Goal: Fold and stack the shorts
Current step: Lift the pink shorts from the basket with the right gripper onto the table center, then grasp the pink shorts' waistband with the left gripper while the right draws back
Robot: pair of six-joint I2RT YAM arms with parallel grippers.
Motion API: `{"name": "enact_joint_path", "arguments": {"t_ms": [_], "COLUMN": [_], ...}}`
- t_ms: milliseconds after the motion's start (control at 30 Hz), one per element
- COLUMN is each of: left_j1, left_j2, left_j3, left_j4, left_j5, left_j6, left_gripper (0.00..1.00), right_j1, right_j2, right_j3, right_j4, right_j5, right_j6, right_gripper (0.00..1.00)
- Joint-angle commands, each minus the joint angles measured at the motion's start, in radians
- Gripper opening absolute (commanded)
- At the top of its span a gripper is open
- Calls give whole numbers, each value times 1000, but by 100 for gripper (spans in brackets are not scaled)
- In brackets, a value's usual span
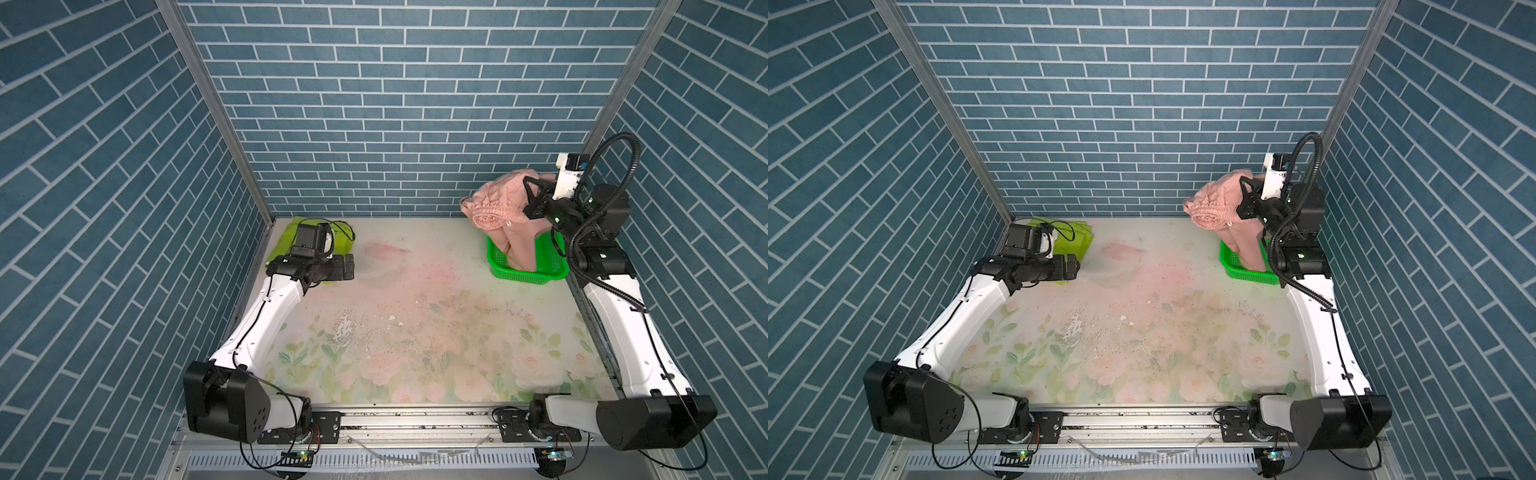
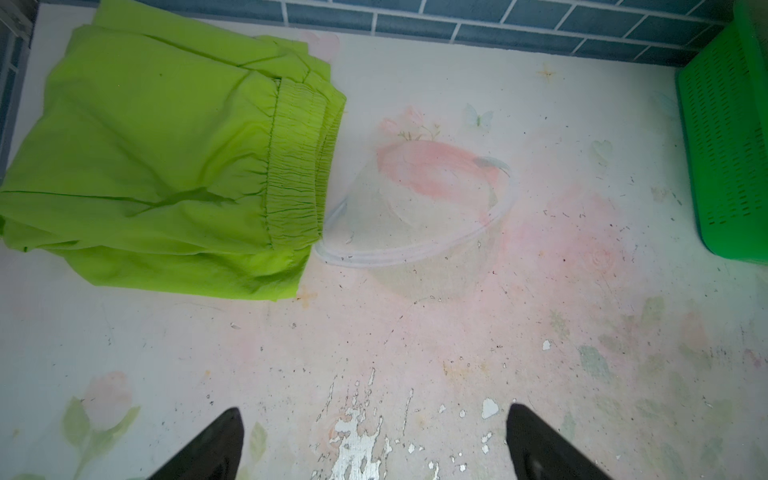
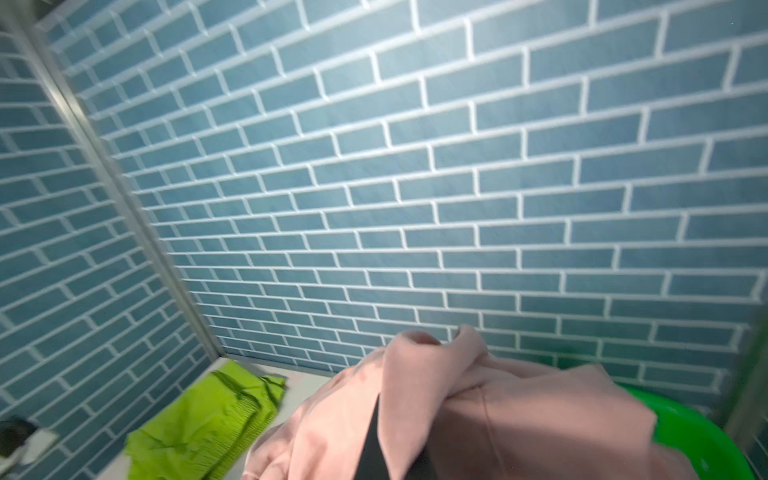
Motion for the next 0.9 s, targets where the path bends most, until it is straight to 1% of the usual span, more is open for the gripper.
{"name": "enact_joint_path", "arguments": {"t_ms": [0, 33, 100, 167, 267, 333, 433, 500, 567, 600, 633, 700, 800, 867], "left_j1": [-4, -4, -4, -4, -4, -4, -4, -5, -9, -10, -17, -53, -161, -240], "left_j2": [-56, -67, -80, -75, -76, -88, -99, -99, -98, -96, -93, -77, -41, -4], "left_j3": [25, 38, 67, 124, 194, 224, 246, 243, 211, 190, 163, 126, 82, 59], "left_j4": [-54, -73, -108, -184, -284, -320, -350, -351, -332, -315, -297, -271, -237, -207], "left_j5": [-43, -45, -40, -51, -104, -92, -4, 78, 138, 169, 191, 186, 130, 125], "left_j6": [6, 8, 23, 51, 77, 95, 117, 135, 144, 148, 150, 155, 196, 228], "left_gripper": [100, 100, 100, 100, 100, 100, 100, 100, 100, 100, 100, 100, 100, 100], "right_j1": [70, 115, 193, 276, 360, 386, 394, 392, 384, 380, 365, 344, 321, 307], "right_j2": [-37, -42, -44, -33, -6, 31, 119, 207, 300, 352, 423, 555, 724, 802], "right_j3": [97, 111, 125, 141, 112, 98, 51, 38, 25, 31, 53, 121, 243, 329], "right_j4": [-160, -206, -281, -374, -443, -505, -546, -575, -554, -541, -536, -549, -567, -583], "right_j5": [-99, -58, -48, 12, 21, -25, -116, -131, -121, -134, -175, -214, -274, -294], "right_j6": [-7, 2, 8, 22, 55, 82, 114, 100, 90, 86, 84, 88, 87, 87], "right_gripper": [0, 0, 0, 0, 0, 0, 0, 0, 0, 0, 0, 0, 0, 12]}}
